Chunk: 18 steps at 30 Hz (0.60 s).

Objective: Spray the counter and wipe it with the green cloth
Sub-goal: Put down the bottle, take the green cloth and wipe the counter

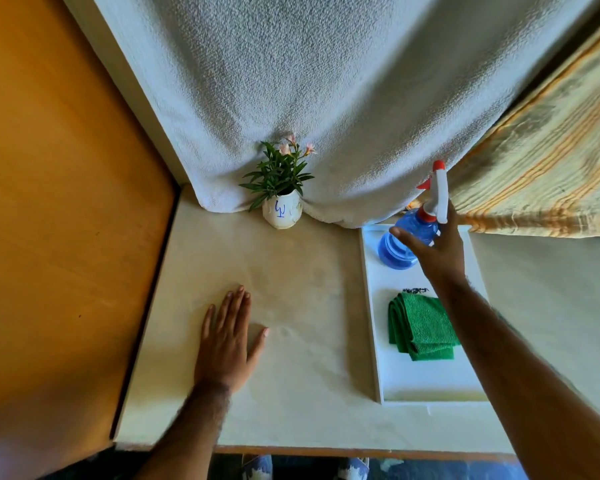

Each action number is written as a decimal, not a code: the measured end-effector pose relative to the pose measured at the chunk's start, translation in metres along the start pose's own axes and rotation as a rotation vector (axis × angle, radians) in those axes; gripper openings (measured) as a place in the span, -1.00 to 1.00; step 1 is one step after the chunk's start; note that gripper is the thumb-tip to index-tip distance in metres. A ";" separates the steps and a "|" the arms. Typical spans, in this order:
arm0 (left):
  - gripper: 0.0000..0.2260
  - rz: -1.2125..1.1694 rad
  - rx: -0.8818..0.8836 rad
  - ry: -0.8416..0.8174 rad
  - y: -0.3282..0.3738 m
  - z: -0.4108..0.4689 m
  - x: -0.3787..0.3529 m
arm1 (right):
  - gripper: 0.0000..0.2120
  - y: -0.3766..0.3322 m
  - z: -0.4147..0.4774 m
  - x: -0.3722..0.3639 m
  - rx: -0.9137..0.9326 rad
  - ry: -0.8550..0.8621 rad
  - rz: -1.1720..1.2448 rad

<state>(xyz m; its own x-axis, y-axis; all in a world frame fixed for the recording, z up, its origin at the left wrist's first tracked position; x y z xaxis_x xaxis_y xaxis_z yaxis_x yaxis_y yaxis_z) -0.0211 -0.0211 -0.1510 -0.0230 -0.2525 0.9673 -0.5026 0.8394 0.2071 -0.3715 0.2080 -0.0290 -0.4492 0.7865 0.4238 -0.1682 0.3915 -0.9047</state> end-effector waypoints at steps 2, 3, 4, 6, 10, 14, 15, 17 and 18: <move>-0.28 -0.014 0.007 -0.017 -0.002 0.001 -0.002 | -0.18 0.008 -0.031 0.008 0.034 0.049 -0.108; -0.28 -0.017 0.011 -0.023 -0.003 0.001 -0.003 | -0.20 0.010 -0.049 0.011 0.059 0.058 -0.202; -0.28 -0.018 0.013 -0.027 -0.003 0.001 -0.003 | -0.22 0.012 -0.069 0.012 0.093 0.039 -0.312; -0.29 -0.021 0.017 -0.031 -0.002 0.000 -0.003 | -0.18 0.021 -0.103 0.006 0.154 -0.071 -0.542; -0.30 -0.013 0.006 -0.013 0.000 -0.001 -0.001 | 0.00 0.069 -0.143 -0.013 0.163 -0.323 -0.869; -0.30 0.000 0.002 0.004 0.001 -0.001 0.001 | -0.09 0.088 -0.144 -0.016 0.205 -0.381 -0.915; -0.30 0.002 0.001 0.007 0.001 -0.001 0.001 | -0.09 0.088 -0.142 -0.015 0.210 -0.384 -0.907; -0.30 0.009 -0.003 0.009 0.001 -0.001 0.001 | -0.10 0.086 -0.138 -0.011 0.222 -0.361 -0.901; -0.30 0.010 -0.003 0.009 0.001 -0.001 0.001 | -0.11 0.083 -0.138 -0.009 0.225 -0.340 -0.901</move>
<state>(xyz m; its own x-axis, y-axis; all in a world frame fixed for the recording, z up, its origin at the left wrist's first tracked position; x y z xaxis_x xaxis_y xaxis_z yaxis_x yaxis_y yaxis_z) -0.0211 -0.0197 -0.1494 -0.0200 -0.2391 0.9708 -0.4994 0.8436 0.1975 -0.2604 0.2991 -0.1025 -0.2934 0.0464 0.9549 -0.7183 0.6485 -0.2522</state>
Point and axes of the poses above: each hand's wrist, its own z-axis towards the middle knuckle, its own x-axis out of the back of the hand, y = z × x, the point moved 9 cm from there along z, towards the middle knuckle, and after that the axes turned 10 degrees about -y, right-handed, at the moved point
